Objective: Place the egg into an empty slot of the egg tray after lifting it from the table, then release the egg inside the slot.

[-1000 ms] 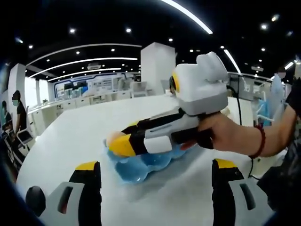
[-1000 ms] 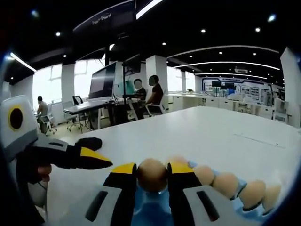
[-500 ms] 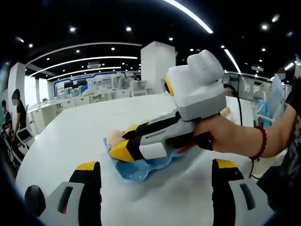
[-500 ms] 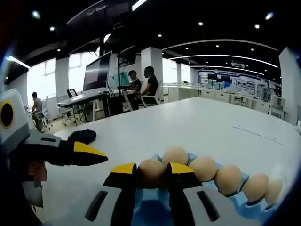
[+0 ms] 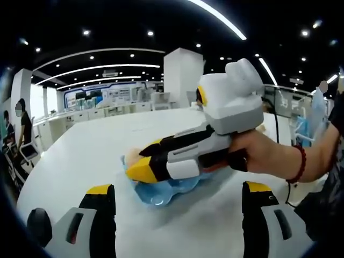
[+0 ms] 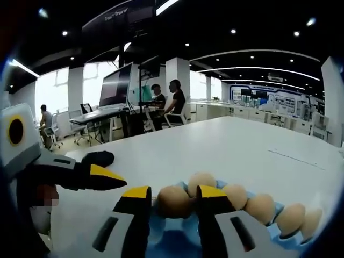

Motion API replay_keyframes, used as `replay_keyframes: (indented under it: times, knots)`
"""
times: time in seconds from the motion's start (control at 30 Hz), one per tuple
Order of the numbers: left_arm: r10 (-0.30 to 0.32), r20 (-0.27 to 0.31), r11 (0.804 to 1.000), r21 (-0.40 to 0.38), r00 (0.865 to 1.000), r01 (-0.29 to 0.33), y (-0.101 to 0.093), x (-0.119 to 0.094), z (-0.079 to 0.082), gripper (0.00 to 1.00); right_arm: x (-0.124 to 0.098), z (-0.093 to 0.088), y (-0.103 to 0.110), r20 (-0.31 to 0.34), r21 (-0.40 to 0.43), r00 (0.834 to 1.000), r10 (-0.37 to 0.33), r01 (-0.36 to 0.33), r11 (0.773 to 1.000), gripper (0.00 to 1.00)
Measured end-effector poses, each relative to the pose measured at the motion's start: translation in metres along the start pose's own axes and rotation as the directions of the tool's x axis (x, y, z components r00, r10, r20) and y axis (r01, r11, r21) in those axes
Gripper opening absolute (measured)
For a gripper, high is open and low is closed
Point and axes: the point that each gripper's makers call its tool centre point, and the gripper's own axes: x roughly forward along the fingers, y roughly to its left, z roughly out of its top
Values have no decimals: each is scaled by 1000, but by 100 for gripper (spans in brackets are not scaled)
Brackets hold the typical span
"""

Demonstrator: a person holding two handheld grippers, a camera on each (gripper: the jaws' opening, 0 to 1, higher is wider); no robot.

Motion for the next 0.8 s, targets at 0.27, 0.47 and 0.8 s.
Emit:
replay_keyframes:
  times: [0.27, 0.47, 0.8]
  knots:
    - [-20, 21, 1000, -10, 1000, 20, -7, 3, 9, 100, -9, 0, -12, -10, -13, 1000, -20, 20, 1000, 56]
    - [-28, 32, 999, -17, 999, 29, -12, 5, 12, 100, -20, 5, -16, 4, 4, 1000, -20, 20, 1000, 67]
    - [-20, 34, 1000, -10, 999, 21, -11, 6, 16, 100, -39, 6, -39, 4, 45, 998, -56, 56, 997, 75]
